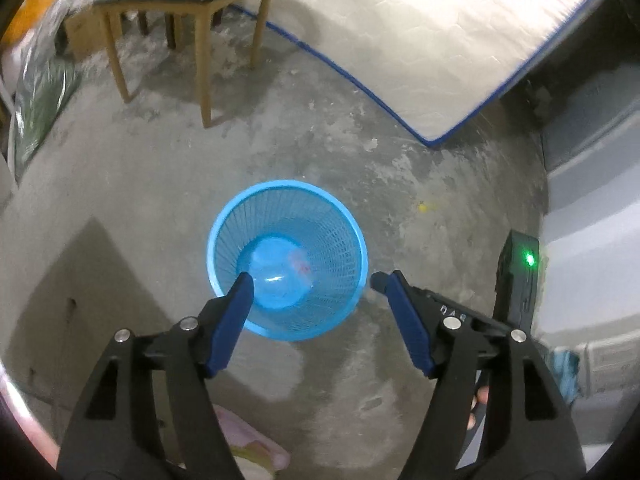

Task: Collect trash
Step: 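Move both tools back over the table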

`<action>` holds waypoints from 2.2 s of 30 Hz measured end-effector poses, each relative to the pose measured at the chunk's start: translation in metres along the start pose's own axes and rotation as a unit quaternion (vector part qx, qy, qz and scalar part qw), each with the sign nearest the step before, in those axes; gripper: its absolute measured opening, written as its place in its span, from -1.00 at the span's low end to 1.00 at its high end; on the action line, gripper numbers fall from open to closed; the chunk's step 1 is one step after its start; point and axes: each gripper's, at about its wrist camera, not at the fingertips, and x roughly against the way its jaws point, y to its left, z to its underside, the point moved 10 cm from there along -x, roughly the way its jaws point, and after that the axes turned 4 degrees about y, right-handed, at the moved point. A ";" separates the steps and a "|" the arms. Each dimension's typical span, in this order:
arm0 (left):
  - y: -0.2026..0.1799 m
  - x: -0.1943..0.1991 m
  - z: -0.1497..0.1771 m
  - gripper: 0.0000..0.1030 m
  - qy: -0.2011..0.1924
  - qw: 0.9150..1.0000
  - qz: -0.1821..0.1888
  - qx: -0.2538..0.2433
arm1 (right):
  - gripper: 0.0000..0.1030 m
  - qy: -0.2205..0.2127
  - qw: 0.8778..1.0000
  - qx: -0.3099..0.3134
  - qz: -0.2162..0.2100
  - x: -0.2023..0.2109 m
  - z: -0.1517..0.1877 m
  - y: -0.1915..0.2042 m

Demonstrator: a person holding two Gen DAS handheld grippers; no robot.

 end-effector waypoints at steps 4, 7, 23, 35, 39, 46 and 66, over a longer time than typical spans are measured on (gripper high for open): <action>-0.003 0.040 0.004 0.35 -0.043 0.999 -0.005 -0.022 | -0.11 -0.010 1.000 0.010 -0.007 0.017 0.003 0.000; -0.006 0.084 0.015 0.39 -0.081 0.996 -0.001 -0.046 | 0.01 -0.021 0.999 0.027 -0.014 0.036 0.010 0.008; 0.048 0.274 0.181 0.63 -0.180 0.983 -0.048 0.000 | 0.69 -0.093 0.962 0.254 0.044 0.158 0.129 0.115; 0.166 0.363 0.311 0.80 -0.255 0.947 -0.083 0.178 | 0.87 -0.156 0.861 0.465 0.132 0.173 0.251 0.252; 0.211 0.383 0.345 0.83 -0.271 0.927 -0.086 0.246 | 0.87 -0.158 0.843 0.506 0.093 0.166 0.281 0.303; 0.264 0.381 0.376 0.83 -0.261 0.904 -0.030 0.336 | 0.87 -0.121 0.857 0.501 -0.018 0.142 0.321 0.368; 0.399 0.446 0.286 0.83 -0.252 0.917 -0.120 0.285 | 0.78 0.107 0.887 0.425 -0.143 0.039 0.336 0.436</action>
